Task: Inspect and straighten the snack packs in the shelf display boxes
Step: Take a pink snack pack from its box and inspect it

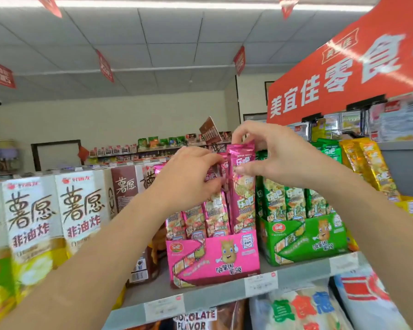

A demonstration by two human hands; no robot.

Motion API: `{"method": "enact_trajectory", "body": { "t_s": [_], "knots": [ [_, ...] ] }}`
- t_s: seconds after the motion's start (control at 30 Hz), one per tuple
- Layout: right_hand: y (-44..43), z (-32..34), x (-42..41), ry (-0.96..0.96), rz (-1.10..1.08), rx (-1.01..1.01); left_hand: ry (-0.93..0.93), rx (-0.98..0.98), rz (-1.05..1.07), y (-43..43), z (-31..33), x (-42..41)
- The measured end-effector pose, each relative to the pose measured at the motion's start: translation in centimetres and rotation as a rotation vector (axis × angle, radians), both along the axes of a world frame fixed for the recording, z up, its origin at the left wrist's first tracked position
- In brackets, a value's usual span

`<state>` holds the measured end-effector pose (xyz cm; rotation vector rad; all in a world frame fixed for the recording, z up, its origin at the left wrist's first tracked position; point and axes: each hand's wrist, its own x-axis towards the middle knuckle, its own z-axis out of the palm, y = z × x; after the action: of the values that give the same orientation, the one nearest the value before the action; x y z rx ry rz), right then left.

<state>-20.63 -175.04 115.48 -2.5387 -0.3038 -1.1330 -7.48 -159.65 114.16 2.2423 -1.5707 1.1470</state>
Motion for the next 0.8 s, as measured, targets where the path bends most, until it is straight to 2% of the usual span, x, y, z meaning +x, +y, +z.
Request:
{"method": "enact_trajectory", "body": {
  "t_s": [0.17,0.33,0.4,0.47,0.53,0.63,0.7,0.8],
  "knots": [
    [-0.1,0.3,-0.2,-0.309,0.204,0.257,0.003,-0.049,-0.032,-0.2,-0.4,0.1],
    [0.0,0.9,-0.4,-0.779,0.276,0.398,0.054,-0.131,-0.083,-0.1,-0.7,0.1],
    [-0.2,0.8,-0.7,-0.906,0.303,0.506,0.076,-0.185,-0.099,-0.1,-0.7,0.0],
    [-0.2,0.3,-1.0,-0.931,0.344,0.633,0.092,-0.253,-0.118,-0.1,-0.8,-0.6],
    [0.0,-0.5,-1.2,-0.863,0.401,0.750,0.131,-0.367,-0.181,0.1,-1.1,-1.8],
    [0.6,-2.4,-1.0,-0.725,0.423,0.826,0.339,-0.490,-0.372,0.7,-2.7,-4.6],
    [1.0,-3.7,-1.1,-0.688,0.440,0.868,0.554,-0.435,-0.491,1.0,-4.5,-6.9],
    [1.7,-5.4,-1.3,-0.665,0.432,0.937,0.785,-0.341,-0.522,1.1,-8.1,-9.3]
  ]
}}
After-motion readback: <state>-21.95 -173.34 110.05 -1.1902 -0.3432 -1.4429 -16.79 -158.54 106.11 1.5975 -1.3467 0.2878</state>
